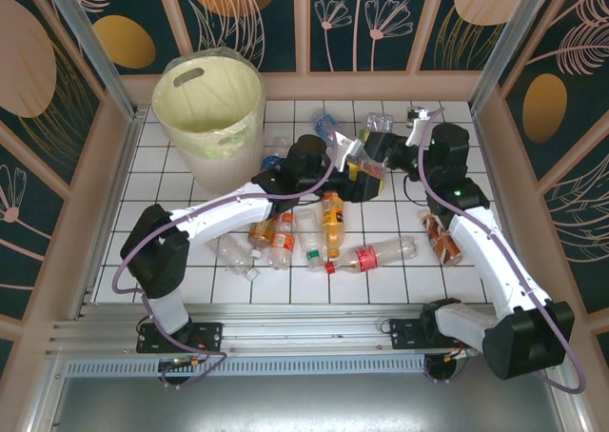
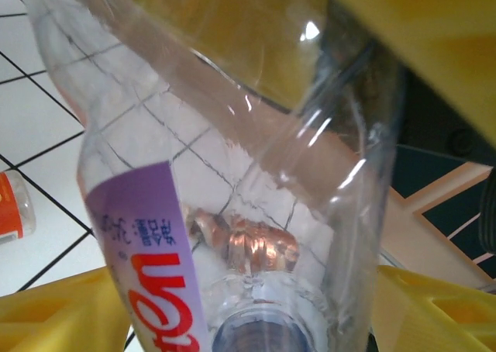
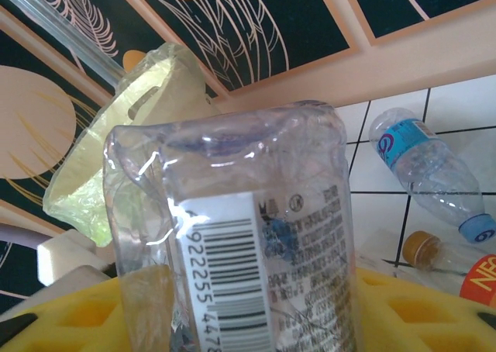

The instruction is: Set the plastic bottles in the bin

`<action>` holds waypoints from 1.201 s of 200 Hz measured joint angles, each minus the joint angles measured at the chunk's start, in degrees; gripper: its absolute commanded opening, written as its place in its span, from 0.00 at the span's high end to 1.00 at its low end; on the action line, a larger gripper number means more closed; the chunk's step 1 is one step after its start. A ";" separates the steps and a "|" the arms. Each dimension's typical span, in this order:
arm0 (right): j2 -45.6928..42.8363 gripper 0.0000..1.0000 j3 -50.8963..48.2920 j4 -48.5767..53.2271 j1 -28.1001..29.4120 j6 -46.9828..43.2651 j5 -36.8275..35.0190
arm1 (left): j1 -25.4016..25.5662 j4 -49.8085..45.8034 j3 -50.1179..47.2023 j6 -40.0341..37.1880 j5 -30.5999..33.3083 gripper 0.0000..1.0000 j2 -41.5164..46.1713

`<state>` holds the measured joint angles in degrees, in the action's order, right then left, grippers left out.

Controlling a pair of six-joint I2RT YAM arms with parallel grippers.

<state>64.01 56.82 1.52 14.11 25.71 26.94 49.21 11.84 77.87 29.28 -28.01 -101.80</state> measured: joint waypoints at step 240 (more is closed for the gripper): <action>-13.09 0.08 -1.73 5.01 -5.33 -3.56 5.03 | -0.83 -6.12 1.25 -1.16 8.17 0.56 5.01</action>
<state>50.92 55.09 6.52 8.78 22.15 31.97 48.38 5.72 79.11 28.12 -19.84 -96.79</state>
